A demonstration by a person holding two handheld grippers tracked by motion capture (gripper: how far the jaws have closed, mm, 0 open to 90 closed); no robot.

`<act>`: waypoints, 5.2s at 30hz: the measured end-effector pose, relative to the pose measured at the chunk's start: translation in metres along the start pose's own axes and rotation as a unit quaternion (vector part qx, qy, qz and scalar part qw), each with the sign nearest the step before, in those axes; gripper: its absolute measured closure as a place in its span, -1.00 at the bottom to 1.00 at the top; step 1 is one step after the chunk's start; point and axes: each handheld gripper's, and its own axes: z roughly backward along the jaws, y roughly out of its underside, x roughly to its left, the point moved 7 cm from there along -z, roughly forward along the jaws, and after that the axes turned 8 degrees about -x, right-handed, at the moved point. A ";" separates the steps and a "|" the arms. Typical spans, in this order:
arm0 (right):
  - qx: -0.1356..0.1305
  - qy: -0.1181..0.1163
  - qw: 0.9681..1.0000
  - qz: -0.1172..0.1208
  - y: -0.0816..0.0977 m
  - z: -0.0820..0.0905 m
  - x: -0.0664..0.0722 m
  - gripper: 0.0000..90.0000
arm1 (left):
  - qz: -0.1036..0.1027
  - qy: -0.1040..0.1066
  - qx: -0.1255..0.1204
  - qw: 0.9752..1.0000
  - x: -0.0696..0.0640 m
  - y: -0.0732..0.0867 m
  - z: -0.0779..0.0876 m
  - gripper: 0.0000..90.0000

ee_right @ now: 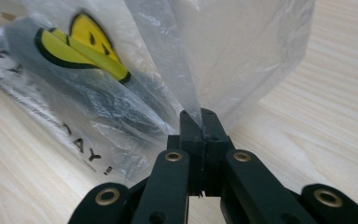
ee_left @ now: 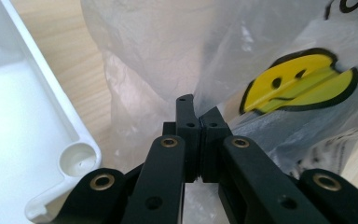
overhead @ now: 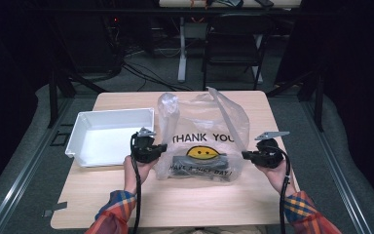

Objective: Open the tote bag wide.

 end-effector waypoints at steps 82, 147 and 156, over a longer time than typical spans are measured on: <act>0.058 -0.008 0.995 0.079 0.024 -0.032 0.010 1.00 | -0.101 0.007 0.014 0.995 -0.024 0.012 0.034 0.93; 0.112 0.019 0.992 0.053 0.036 -0.025 -0.006 1.00 | -0.088 0.047 0.143 0.985 -0.005 0.062 0.000 0.83; 0.144 0.045 0.986 0.067 0.040 -0.018 -0.010 1.00 | -0.096 0.074 0.141 0.983 -0.022 0.057 -0.020 0.83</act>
